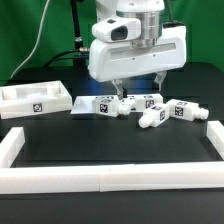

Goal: Assemble one leg

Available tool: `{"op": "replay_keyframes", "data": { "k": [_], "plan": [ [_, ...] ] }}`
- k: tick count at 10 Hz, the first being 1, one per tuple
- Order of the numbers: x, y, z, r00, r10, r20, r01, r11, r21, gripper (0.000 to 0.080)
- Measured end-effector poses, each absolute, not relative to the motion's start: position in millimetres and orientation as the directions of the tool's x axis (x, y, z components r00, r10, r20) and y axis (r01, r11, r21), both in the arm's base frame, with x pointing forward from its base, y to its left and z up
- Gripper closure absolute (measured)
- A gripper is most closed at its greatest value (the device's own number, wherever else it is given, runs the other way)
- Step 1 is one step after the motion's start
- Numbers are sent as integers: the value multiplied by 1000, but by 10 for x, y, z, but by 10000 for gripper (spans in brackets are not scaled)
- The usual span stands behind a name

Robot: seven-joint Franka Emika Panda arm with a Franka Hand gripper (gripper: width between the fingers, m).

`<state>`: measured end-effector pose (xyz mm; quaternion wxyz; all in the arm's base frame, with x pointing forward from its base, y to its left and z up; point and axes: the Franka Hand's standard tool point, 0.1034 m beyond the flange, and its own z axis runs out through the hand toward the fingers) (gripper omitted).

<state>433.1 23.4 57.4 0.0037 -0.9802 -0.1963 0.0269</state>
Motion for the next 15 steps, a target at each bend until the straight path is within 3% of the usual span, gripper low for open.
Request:
{"op": "replay_keyframes", "data": {
  "k": [1,5,10,15],
  "plan": [
    [4336,241,573,930,364,-53,364,-931,-17,151],
    [4740,505,544,972,-189,-139,-194,-981,-29,151],
    [4726,563,481,979,-170,-109,-175,-984,-36,151],
    [4511,592,133,955,-269,-126,-277,-959,-52,151]
  ]
}}
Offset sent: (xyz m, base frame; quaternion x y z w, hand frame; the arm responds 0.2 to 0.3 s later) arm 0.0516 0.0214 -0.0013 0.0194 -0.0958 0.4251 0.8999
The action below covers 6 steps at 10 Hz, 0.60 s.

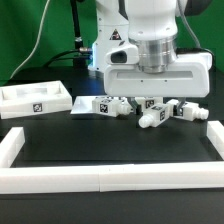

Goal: Assemble one leg

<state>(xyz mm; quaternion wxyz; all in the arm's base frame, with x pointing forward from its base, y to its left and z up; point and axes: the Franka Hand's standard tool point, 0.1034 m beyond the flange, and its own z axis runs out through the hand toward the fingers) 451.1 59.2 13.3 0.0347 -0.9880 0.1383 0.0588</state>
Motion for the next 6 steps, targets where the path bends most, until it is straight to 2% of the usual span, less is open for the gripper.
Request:
{"op": "replay_keyframes", "data": {
  "k": [2,5,6],
  "plan": [
    [4505,600,107,957,-264,-121,-272,-961,-53,151],
    [4504,601,106,957,-262,-121,-270,-961,-53,515],
    [4504,601,106,958,-262,-121,-270,-962,-53,515]
  ]
}}
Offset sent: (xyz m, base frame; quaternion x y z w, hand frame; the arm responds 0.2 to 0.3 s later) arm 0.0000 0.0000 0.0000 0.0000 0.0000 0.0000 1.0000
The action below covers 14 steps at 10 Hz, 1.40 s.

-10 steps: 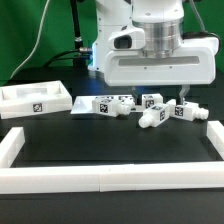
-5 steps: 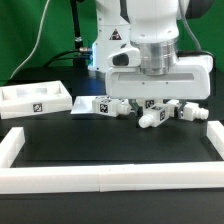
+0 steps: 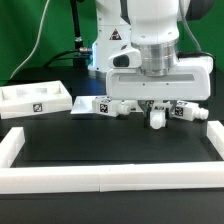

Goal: Assemble one leg

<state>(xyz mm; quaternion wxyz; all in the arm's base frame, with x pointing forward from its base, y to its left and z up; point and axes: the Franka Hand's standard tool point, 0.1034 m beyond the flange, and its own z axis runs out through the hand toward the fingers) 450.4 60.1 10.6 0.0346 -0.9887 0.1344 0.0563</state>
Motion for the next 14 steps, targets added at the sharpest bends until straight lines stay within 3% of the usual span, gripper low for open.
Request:
{"op": "replay_keyframes", "data": {
  "k": [2,6,7,9,12,14],
  "plan": [
    [4567,576,148,966,-231,-117,-239,-969,-58,515],
    [4802,138,652,992,-57,-109,-66,-994,-84,515],
    [4797,-90,678,995,-15,-97,-23,-996,-86,514],
    [4856,-524,499,993,63,-100,53,-994,-94,514],
    [4886,-742,130,992,88,-85,80,-993,-89,514],
    [5021,-847,118,989,132,-65,126,-988,-92,514]
  ]
}}
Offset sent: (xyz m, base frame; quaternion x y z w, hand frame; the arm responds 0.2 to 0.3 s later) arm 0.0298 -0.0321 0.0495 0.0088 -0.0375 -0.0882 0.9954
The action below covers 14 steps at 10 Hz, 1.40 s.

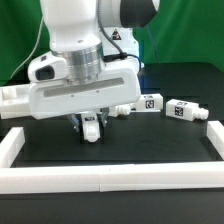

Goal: Assemble one leg

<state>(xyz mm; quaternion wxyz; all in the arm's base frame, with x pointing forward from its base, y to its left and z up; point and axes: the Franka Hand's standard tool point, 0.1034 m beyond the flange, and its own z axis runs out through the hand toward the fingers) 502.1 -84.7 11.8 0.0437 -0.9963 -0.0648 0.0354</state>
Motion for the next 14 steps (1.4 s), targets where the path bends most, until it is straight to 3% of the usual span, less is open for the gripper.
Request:
{"op": "replay_keyframes", "data": {
  "k": [3,4,5,6,7,8,9,12,14],
  "plan": [
    [5029,-847,117,989,134,-62,128,-988,-90,512],
    [5027,-845,114,989,134,-63,128,-988,-91,443],
    [5026,-845,112,989,134,-63,128,-988,-91,260],
    [5025,-844,111,989,134,-63,128,-988,-91,260],
    [5024,-844,110,989,134,-63,128,-988,-91,173],
    [5023,-848,110,989,135,-64,129,-987,-91,157],
    [4982,-911,158,980,184,-69,177,-979,-98,157],
    [4626,-1301,559,962,260,-86,250,-962,-112,150],
    [4379,-1584,755,968,244,-59,238,-967,-87,150]
  ]
}}
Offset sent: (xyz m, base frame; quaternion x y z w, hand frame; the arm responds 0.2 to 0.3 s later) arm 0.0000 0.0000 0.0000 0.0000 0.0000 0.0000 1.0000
